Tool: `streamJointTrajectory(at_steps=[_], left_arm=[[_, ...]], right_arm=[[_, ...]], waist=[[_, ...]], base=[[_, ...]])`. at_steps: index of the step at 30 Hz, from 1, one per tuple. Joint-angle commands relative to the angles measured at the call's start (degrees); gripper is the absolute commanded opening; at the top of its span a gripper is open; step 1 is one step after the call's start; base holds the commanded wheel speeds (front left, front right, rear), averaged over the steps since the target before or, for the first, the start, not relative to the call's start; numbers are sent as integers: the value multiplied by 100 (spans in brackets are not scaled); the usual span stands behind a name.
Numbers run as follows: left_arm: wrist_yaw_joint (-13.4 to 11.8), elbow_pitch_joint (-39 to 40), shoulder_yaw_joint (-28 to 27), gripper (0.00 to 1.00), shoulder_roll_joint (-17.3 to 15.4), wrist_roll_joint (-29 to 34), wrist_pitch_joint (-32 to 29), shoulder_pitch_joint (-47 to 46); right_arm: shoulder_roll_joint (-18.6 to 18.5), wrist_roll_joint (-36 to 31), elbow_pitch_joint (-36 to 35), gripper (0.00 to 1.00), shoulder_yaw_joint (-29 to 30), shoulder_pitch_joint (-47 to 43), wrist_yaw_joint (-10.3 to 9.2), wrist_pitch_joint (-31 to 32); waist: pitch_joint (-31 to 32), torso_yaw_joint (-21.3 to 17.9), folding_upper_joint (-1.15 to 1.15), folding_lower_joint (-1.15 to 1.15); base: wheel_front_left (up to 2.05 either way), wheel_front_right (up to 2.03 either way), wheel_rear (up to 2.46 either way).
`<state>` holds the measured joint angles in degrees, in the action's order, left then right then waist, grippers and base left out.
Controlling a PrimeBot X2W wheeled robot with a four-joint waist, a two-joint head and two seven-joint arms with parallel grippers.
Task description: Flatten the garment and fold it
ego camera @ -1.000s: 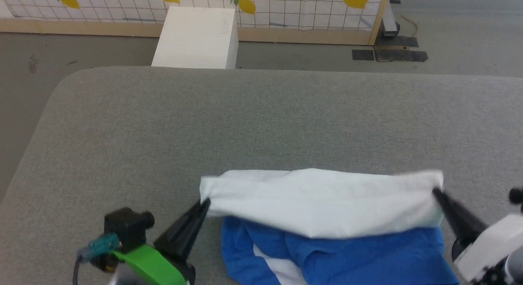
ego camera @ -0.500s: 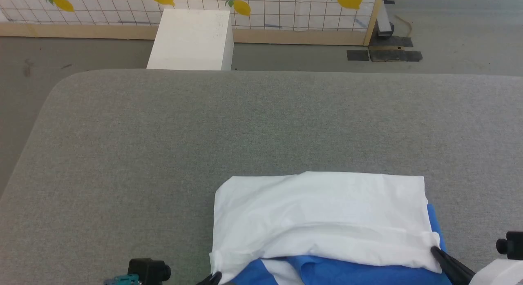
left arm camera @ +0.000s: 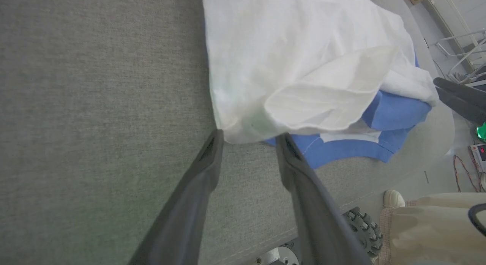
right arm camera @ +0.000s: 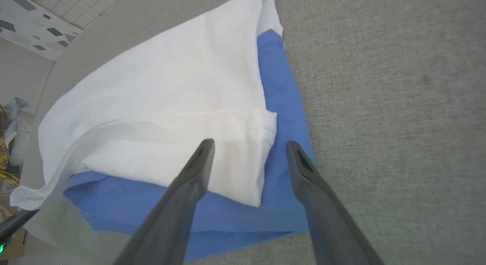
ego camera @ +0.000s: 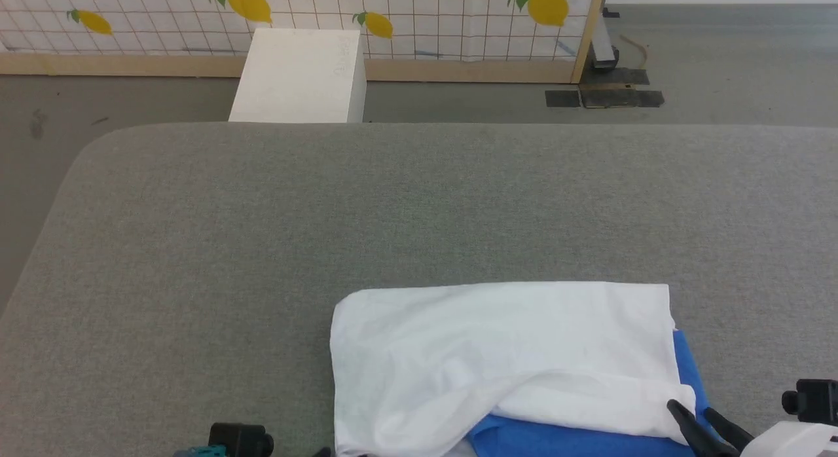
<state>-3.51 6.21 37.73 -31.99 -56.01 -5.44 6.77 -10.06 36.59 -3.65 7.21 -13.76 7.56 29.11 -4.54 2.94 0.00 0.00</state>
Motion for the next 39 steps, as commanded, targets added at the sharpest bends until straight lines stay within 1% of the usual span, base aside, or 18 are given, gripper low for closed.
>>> streamJointTrajectory(at_steps=[1, 7, 11, 13, 15, 17, 19, 21, 24, 26, 27, 29, 34, 39], left_arm=[[29, 49, -51, 100, 24, -69, 55, -60], [-116, 484, -463, 100, 41, -172, 530, 59], [-243, 804, -844, 100, 103, -55, 1139, 115], [-398, 874, -1097, 100, 192, 159, 1617, 112], [-569, 908, -1356, 100, 342, 431, 1901, 110], [-694, 947, -1637, 100, 565, 741, 2011, 135], [-863, 1027, -2035, 100, 829, 1393, 2037, 150], [-942, 1131, -2373, 100, 1093, 2133, 2040, 225], [-961, 1197, -2645, 100, 1415, 3076, 2042, 415], [-910, 1200, -2763, 100, 1668, 3431, 2042, 557], [-849, 1194, -2812, 100, 1776, 3589, 2043, 615], [-697, 1139, -2871, 100, 1972, 3717, 2043, 701], [-312, 1072, -3064, 100, 2301, 3936, 2043, 677], [48, 986, -3230, 100, 2528, 4078, 2044, 523]], right_arm=[[-32, -24, -60, 100, -9, 87, -8, -56], [-82, 50, -626, 100, 181, -14, -8, -109], [-21, 8, -1018, 100, 328, -93, -8, -212], [27, -70, -1172, 100, 392, -106, -8, -292], [75, -217, -1274, 100, 427, -87, -8, -410], [135, -377, -1314, 100, 450, -53, -8, -528], [166, -606, -1306, 100, 450, -13, -8, -652], [211, -748, -1252, 100, 432, 23, -8, -722], [242, -886, -1137, 100, 382, 76, -8, -771], [237, -954, -1062, 100, 344, 116, -8, -770], [249, -966, -1030, 100, 336, 145, -8, -774], [241, -1004, -977, 100, 324, 190, -8, -744], [161, -1051, -852, 100, 376, 345, -8, -582], [-31, -1089, -570, 100, 478, 577, -8, -73]], waist=[[21, -23, 0, 0], [86, -47, 0, 0], [100, -39, 0, 0], [98, -36, 0, 0], [96, -34, 0, 0], [94, -34, 0, 0], [92, -32, 0, 0], [89, -35, 0, 0], [75, -33, 0, 0], [49, -17, 0, 0], [27, -5, 0, 0], [-40, 34, 0, 0], [-275, 149, 0, 0], [-584, 283, 0, 0]], base=[[0, 0, 0], [0, 0, 0], [0, 0, 0], [0, 0, 0], [0, 0, 0], [0, 0, 0], [0, 0, 0], [0, 0, 0], [0, 0, 0], [0, 0, 0], [0, 0, 0], [0, 0, 0], [0, 0, 0], [0, 0, 0]])
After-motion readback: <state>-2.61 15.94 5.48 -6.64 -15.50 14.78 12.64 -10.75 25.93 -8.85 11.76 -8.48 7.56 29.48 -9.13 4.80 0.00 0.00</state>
